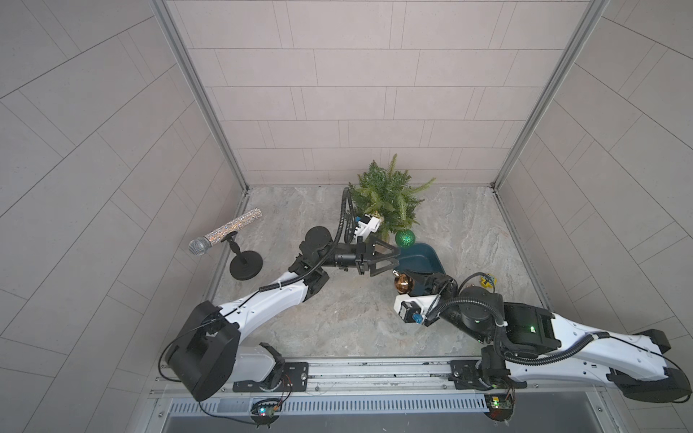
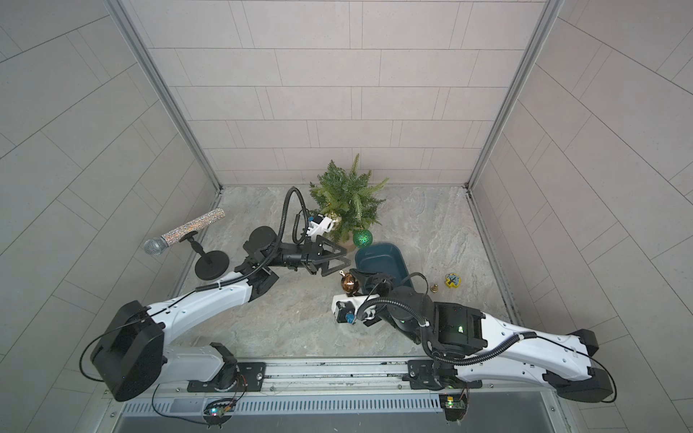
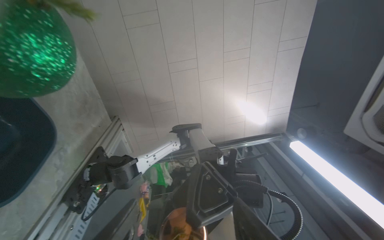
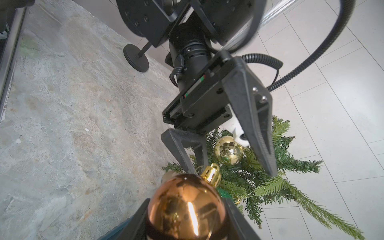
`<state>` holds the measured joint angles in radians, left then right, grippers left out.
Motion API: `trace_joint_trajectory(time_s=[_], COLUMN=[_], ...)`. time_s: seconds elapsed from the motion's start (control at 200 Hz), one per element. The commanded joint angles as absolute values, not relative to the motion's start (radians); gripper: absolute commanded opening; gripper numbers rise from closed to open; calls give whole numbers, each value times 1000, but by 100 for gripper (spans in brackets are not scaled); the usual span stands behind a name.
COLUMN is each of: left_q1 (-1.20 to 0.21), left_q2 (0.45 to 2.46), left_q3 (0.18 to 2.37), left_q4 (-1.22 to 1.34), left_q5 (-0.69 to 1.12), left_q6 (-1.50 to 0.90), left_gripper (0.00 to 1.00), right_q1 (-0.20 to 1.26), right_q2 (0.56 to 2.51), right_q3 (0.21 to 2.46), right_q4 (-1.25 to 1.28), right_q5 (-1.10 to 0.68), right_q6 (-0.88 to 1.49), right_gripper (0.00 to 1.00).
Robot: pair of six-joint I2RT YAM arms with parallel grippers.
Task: Decorate the small christmas tree with ornaments
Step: Adjust the ornament.
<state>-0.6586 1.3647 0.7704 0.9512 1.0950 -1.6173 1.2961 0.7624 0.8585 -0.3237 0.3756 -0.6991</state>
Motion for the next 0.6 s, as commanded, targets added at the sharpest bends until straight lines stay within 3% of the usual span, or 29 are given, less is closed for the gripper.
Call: trace_joint_trajectory(time_s=[0.0, 0.45, 0.595], left_q1=[-675, -700, -700], left_q2=[1417, 1435, 1437], left_q3=[767, 766, 761], left_q4=[1315, 1304, 1306], left_q5=[1105, 1135, 1137], left_q6=[-1841, -1837, -1835], left_gripper=[75, 70, 52], right_q1=[1302, 1301, 1301], right_q2=[759, 751, 735], right_q3=[843, 792, 780], right_q4=[-256, -102, -72], right_q5=[406, 549, 550], right_q6=[-719, -770, -764], right_gripper=[54, 54, 54])
